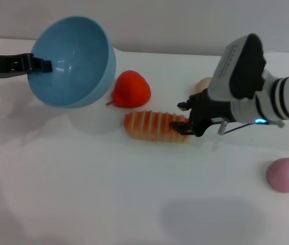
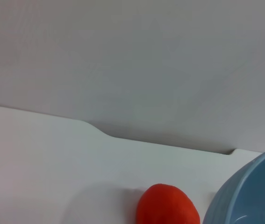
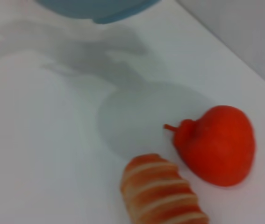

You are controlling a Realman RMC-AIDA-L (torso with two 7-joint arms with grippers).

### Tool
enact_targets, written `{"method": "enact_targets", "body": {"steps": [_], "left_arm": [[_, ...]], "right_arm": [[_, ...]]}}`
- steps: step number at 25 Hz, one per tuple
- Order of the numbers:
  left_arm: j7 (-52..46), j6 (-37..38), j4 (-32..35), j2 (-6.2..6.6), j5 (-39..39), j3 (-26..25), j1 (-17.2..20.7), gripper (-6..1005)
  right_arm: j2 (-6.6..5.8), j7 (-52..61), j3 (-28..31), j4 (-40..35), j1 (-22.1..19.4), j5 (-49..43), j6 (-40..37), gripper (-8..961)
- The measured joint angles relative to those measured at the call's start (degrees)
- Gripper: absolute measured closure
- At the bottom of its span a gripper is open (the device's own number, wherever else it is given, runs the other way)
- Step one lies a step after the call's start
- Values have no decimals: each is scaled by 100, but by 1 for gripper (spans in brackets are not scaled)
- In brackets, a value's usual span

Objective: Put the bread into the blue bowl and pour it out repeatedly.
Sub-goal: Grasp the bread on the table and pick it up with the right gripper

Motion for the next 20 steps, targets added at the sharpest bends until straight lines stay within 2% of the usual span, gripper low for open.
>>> {"method": "enact_targets", "body": {"steps": [6,12,17,20], "left_arm": [[0,0,-19,-19,0,0,-30,986],[0,-7,-33,-38,0,-7,-68,986],[0,-6,-36,-78,-1,-11,-79,986],[0,-6,-36,-89,-2,-13,-84,986]], "right_arm": [[28,-11,-814,239,12,260,686,427],[36,-38,-1770,420,-21,725,1682,429],[51,-37,-2260,671,26,1186,2167,431],[51,-39,-2354,784,52,1353,2245,433]]}}
